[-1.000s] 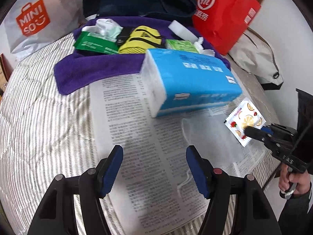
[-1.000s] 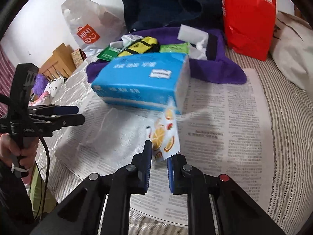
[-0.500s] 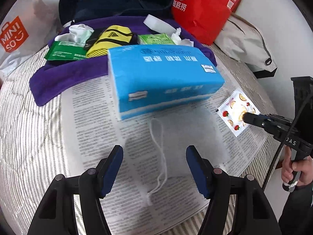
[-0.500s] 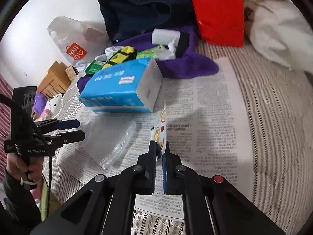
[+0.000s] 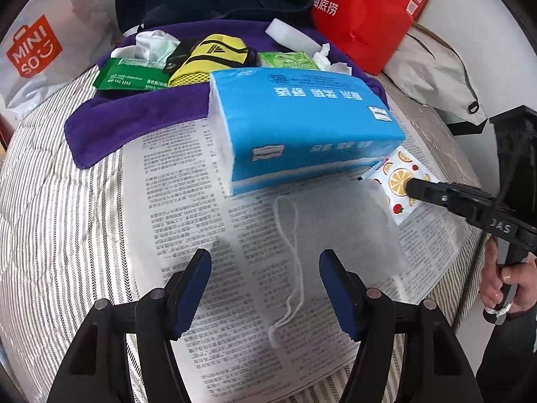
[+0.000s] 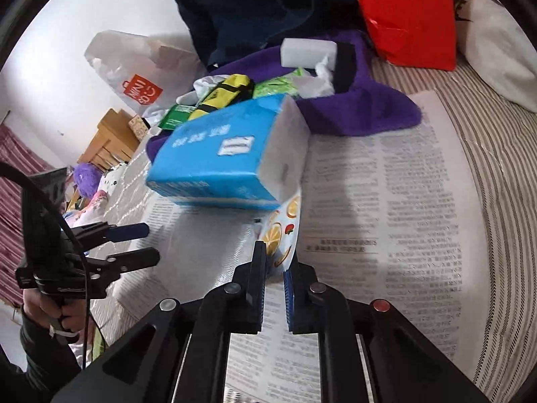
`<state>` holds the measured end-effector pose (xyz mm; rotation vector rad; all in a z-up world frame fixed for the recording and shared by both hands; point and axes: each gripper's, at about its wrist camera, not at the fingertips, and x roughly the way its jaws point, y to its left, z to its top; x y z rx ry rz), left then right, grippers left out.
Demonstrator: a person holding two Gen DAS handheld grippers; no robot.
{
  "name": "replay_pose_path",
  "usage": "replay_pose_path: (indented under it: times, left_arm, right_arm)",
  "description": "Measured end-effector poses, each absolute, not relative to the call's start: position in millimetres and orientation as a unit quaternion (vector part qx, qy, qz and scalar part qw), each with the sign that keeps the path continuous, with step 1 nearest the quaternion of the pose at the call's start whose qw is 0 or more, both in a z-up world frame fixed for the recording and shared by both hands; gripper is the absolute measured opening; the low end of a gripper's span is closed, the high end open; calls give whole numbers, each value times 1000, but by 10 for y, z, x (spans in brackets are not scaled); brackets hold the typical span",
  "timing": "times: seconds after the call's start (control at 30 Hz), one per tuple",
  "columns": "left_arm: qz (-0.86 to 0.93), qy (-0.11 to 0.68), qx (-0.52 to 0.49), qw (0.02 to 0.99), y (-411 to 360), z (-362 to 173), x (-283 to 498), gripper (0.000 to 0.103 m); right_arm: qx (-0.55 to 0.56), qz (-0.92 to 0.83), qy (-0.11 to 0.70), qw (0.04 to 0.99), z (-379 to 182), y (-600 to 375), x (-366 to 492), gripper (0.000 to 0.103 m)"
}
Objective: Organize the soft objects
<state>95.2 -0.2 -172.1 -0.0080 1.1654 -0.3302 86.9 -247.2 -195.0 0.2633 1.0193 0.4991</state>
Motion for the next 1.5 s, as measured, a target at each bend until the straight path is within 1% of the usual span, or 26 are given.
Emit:
replay_pose_path:
  times: [0.1,0.23,0.33,0.4,0.53,0.6,0.63,0.7,1.03,1.1,1.17,1.2,1.27,1.37,1.4,1.43,1.47,1.5]
  left_arm:
    - [-153,549,-6,822,25,-1738,949,65]
    - [-153,550,-9,821,27,-1757,955,65]
    - [-154,550,-7,821,17,-1761,955,65]
    - [-155,548,-7,822,19,-1757,959,65]
    - [-162,542,-10,824,31,-1734,952,66]
    - [-167,540,-1,825,-15,-1734,953,72]
    - [-170,538,2,826,-41,-1733,959,73]
    - [-176,532,5,828,-106,-1732,968,79]
    - [-166,539,6,826,-456,-1840,1056,87]
    - [-153,537,14,829,-506,-1876,1061,94]
    - [-144,533,29,833,-574,-1910,1050,98]
    - [-139,531,38,835,-608,-1925,1044,103]
    - [-125,527,67,838,-710,-1967,1029,103]
    - [-118,522,60,843,-718,-1977,1033,103]
    - [-118,521,60,843,-717,-1978,1035,101]
    - [-119,519,62,844,-721,-1980,1036,99]
    - [-119,515,62,847,-719,-1982,1031,92]
    - [-120,510,61,849,-718,-1980,1022,81]
  right_arm:
    - [125,240,480,834,-1919,-2419,885,12]
    - [141,241,492,825,-1992,-2353,984,16]
    - [140,225,500,825,-2062,-2340,1029,15]
    - [149,226,493,827,-2064,-2384,1011,11]
    - [140,218,484,836,-1987,-2495,905,7]
    - [139,212,480,840,-1946,-2570,853,5]
    - [139,208,477,842,-1923,-2616,822,5]
    - [141,202,475,845,-1885,-2715,760,5]
    - [140,163,462,861,-1718,-3283,507,5]
    - [145,162,460,861,-1708,-3365,483,5]
    - [143,165,461,860,-1715,-3398,475,5]
    - [143,167,464,858,-1735,-3400,482,5]
    - [144,173,469,854,-1779,-3383,504,5]
    - [145,184,475,848,-1823,-3303,545,5]
    - [147,190,476,846,-1831,-3280,554,8]
    - [151,195,479,843,-1844,-3256,566,9]
    - [157,201,482,839,-1863,-3235,579,9]
    - [161,207,486,834,-1887,-3210,596,9]
